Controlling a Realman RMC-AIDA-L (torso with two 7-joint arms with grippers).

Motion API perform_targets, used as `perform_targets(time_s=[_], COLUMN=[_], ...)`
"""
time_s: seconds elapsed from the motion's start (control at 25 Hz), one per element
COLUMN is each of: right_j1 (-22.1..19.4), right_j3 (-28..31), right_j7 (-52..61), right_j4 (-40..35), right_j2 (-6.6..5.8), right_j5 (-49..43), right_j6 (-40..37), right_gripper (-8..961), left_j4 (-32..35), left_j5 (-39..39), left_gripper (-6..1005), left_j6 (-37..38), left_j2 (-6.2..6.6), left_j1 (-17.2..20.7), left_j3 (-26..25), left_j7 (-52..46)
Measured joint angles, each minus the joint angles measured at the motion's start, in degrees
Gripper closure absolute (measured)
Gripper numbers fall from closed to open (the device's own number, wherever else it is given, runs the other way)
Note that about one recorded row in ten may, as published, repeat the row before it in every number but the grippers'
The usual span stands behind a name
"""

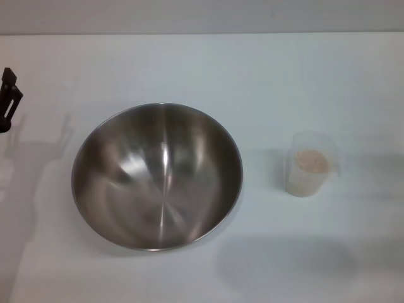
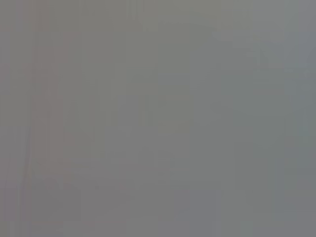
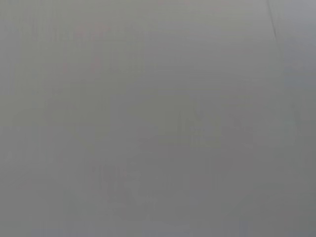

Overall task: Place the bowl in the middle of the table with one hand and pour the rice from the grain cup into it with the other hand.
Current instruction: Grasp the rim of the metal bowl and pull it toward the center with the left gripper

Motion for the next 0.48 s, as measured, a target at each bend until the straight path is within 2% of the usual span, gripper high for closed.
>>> perform_targets(time_s=[0.08,0.12,0.2,0.24,0.32,0.36,0.48], right_j1=[0.0,-0.1,-0.1,-0.1,-0.1,-0.1,-0.1], right_j3=[0.0,0.0,0.0,0.0,0.0,0.0,0.0], right_j7=[0.0,0.0,0.0,0.0,0.0,0.0,0.0], right_j4=[0.0,0.0,0.0,0.0,0.0,0.0,0.0], right_j2=[0.0,0.0,0.0,0.0,0.0,0.0,0.0], right_j5=[0.0,0.0,0.0,0.0,0.0,0.0,0.0], right_j6=[0.0,0.0,0.0,0.0,0.0,0.0,0.0], right_gripper=[113,113,113,113,114,114,114], left_j4=[-5.3,-10.2,-10.2,-13.6,-29.5,-29.5,-42.5], left_j5=[0.6,1.7,1.7,3.1,12.3,12.3,16.1], left_gripper=[136,136,136,136,135,135,135], left_j6=[-5.0,-9.4,-9.4,-12.9,-32.4,-32.4,-52.3], left_j2=[1.6,2.49,2.49,2.87,4.02,4.02,3.72], left_j1=[1.2,2.4,2.4,3.2,7.5,7.5,9.4], left_j3=[-0.6,-2.0,-2.0,-3.4,-11.4,-11.4,-17.5], left_j7=[2.2,4.8,4.8,6.1,6.6,6.6,6.6])
